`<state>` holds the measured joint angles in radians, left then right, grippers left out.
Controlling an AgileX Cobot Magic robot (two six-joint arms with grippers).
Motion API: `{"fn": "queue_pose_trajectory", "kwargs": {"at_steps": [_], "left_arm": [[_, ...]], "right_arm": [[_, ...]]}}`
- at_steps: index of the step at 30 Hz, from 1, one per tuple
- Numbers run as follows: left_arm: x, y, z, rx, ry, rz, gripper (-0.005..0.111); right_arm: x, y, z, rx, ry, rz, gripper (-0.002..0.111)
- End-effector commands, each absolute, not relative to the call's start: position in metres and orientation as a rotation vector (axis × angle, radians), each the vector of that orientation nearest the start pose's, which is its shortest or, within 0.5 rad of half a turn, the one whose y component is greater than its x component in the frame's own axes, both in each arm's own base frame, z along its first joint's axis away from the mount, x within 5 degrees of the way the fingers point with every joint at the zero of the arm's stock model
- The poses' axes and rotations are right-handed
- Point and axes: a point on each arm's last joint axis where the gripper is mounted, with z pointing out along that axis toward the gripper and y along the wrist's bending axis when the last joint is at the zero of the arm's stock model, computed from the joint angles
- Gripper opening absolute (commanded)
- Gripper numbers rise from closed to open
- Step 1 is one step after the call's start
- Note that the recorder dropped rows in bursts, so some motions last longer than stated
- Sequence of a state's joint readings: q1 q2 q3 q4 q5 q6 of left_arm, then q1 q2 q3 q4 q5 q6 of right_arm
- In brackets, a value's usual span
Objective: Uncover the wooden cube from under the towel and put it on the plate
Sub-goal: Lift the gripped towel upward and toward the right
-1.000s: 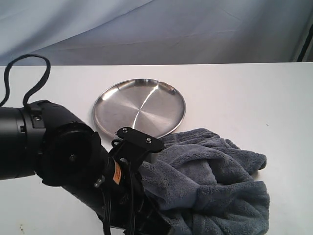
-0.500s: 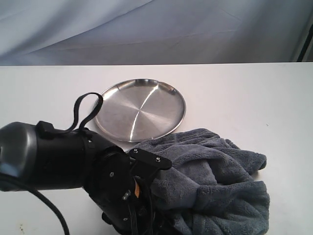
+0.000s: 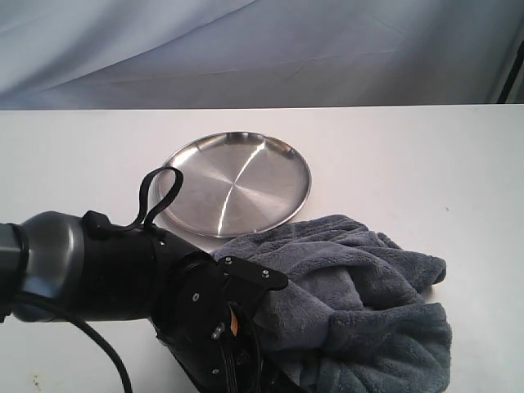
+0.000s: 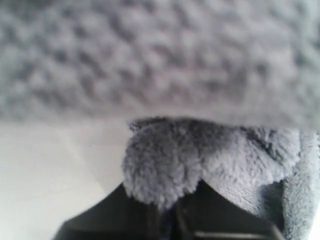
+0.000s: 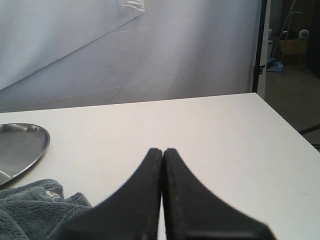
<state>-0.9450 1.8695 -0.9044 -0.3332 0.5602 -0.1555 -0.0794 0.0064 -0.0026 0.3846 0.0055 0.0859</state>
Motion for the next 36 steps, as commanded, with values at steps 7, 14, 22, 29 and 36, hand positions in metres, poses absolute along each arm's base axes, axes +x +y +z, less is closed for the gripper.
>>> {"fn": "queue_pose_trajectory", "kwargs": {"at_steps": [7, 14, 22, 29, 36], "left_arm": [[0.170, -0.263, 0.147, 0.770, 2.898, -0.475, 0.000], [0.180, -0.276, 0.198, 0.749, 2.727, -0.622, 0.000], [0.196, -0.299, 0.248, 0.732, 2.553, -0.740, 0.000], [0.209, -0.306, 0.272, 0.791, 2.384, -0.699, 0.000], [0.219, -0.305, 0.268, 0.920, 2.258, -0.540, 0.000]], "right_arm": [[0.056, -0.004, 0.212, 0.411, 1.451, 0.327, 0.003], [0.056, -0.004, 0.212, 0.411, 1.451, 0.327, 0.003], [0.056, -0.004, 0.212, 0.411, 1.451, 0.327, 0.003], [0.056, -0.004, 0.212, 0.411, 1.451, 0.327, 0.003], [0.056, -0.004, 0.212, 0.411, 1.451, 0.327, 0.003]]}}
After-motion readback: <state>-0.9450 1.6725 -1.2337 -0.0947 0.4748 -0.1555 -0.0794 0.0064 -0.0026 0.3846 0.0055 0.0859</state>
